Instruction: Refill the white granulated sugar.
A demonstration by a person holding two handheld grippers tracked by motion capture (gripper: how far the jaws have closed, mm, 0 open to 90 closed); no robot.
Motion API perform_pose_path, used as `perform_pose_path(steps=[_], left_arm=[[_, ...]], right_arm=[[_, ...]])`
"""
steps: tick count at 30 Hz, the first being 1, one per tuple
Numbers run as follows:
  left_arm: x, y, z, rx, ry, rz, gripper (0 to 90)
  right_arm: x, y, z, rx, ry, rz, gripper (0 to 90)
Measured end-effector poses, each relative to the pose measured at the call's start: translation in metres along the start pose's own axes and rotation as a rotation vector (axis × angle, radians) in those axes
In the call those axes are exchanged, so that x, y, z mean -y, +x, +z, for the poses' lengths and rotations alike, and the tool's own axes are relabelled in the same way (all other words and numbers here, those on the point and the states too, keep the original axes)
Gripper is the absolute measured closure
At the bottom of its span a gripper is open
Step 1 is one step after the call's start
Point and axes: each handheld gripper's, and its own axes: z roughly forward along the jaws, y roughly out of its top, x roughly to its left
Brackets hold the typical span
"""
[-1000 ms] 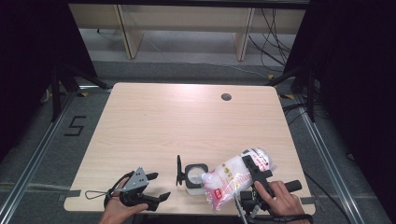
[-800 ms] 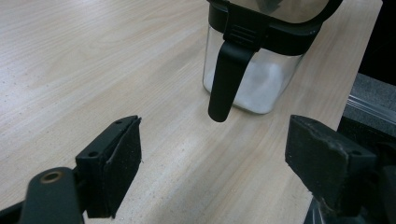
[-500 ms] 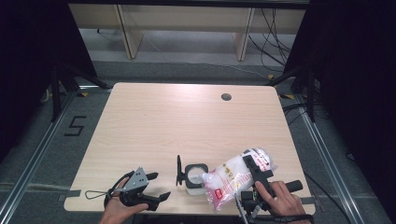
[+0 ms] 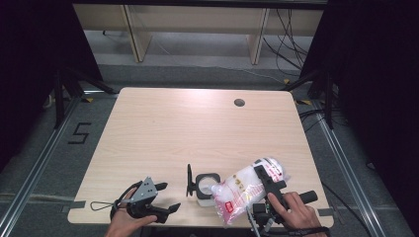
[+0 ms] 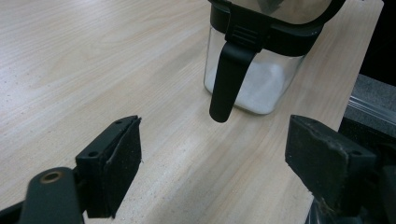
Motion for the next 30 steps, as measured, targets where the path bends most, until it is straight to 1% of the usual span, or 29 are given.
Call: perform_pose_path(steps=[1,2,3,4,5,6,7,8,9,10,11,12,13,14,15,16,17,18,19,20,21,22,24,25,26,27,28,29,30], left_arm=[[0.001,0.000,0.000,0.004,0.000,0.003,17.9],[0.001,0.000,0.000,0.004,0.000,0.003,17.9],[0.001,0.000,0.000,0.002,-0.005,-0.002,17.9],[0.000,0.000,0.000,0.003,-0.001,-0.004,17.9],[0.000,0.001,0.000,0.002,0.004,0.001,17.9],[0.000,0.000,0.000,0.003,0.001,0.000,17.9],[0.000,0.000,0.000,0.002,0.006,0.003,17.9],[0.000,0.001,0.000,0.003,0.005,0.011,17.9],[0.000,0.002,0.000,0.004,0.009,0.021,17.9],[0.001,0.000,0.001,0.001,0.008,-0.014,17.9],[0.001,0.000,0.001,0.001,0.008,-0.014,17.9],[0.000,0.000,0.001,0.001,0.014,-0.004,17.9],[0.001,-0.001,0.001,-0.002,0.017,-0.009,17.9],[0.001,-0.001,0.001,0.004,0.014,-0.009,17.9],[0.000,-0.001,0.001,-0.001,0.014,-0.003,17.9],[0.001,-0.001,0.001,0.000,0.012,-0.013,17.9],[0.001,-0.001,0.001,0.003,0.014,-0.011,17.9],[0.001,-0.001,0.001,-0.002,0.015,-0.009,17.9],[0.001,0.000,0.001,0.000,0.015,-0.006,17.9],[0.000,0.001,0.001,0.005,0.011,0.004,17.9],[0.000,0.000,0.001,0.002,0.006,-0.017,17.9],[0.000,-0.001,0.001,0.006,-0.003,-0.017,17.9],[0.001,0.000,0.001,0.004,0.008,-0.007,17.9],[0.001,0.001,0.001,0.005,0.012,0.000,17.9],[0.001,0.001,0.001,0.003,0.009,-0.008,17.9],[0.000,0.000,0.001,0.004,0.005,-0.015,17.9],[0.001,-0.001,0.001,0.004,-0.004,-0.019,17.9],[0.001,0.000,0.000,0.002,0.013,-0.010,17.9],[0.001,0.000,0.000,0.002,0.013,-0.010,17.9]], right_arm=[[0.002,0.003,0.002,0.005,-0.005,0.037,40.2],[0.002,0.003,0.002,0.005,-0.005,0.037,40.2],[0.004,0.002,0.003,0.008,-0.021,0.051,40.3],[0.006,0.001,0.003,-0.003,-0.008,0.043,40.2],[0.008,0.003,0.004,0.018,-0.012,0.070,40.3],[0.008,0.000,0.002,0.002,0.022,0.020,40.2],[0.010,0.003,0.002,0.004,0.025,0.055,40.3],[0.011,-0.001,0.000,0.000,0.030,0.018,40.3],[0.012,-0.001,-0.001,-0.009,0.037,0.018,40.3],[0.011,-0.001,-0.001,0.017,0.014,0.024,40.3],[0.011,-0.001,-0.001,0.017,0.014,0.024,40.3],[0.010,0.005,-0.002,0.014,0.029,0.089,40.3],[0.008,0.002,-0.003,0.006,0.018,0.055,40.3],[0.006,0.002,-0.002,0.008,0.008,0.053,40.3],[0.005,0.000,0.000,0.026,-0.020,0.023,40.3],[0.002,-0.002,0.000,-0.002,0.003,0.013,40.3],[0.002,-0.002,0.002,0.009,-0.008,0.015,40.3],[0.001,-0.003,0.003,-0.001,0.002,0.019,40.3],[0.001,-0.001,0.007,0.013,-0.002,0.055,40.3],[0.001,-0.001,0.007,0.013,-0.002,0.055,40.3],[0.001,-0.003,0.007,0.008,0.001,0.034,40.3],[0.002,-0.001,0.006,0.000,0.013,0.061,40.3],[0.004,0.000,0.006,0.010,0.006,0.055,40.3],[0.004,-0.001,0.005,0.007,0.011,0.036,40.4],[0.005,-0.003,0.005,0.019,0.002,0.003,40.3],[0.006,0.004,0.003,0.006,0.037,0.078,40.3],[0.005,-0.001,0.003,0.008,0.024,0.010,40.3],[0.006,0.001,0.002,0.006,0.019,0.030,40.3],[0.006,0.001,0.002,0.006,0.019,0.030,40.3]])
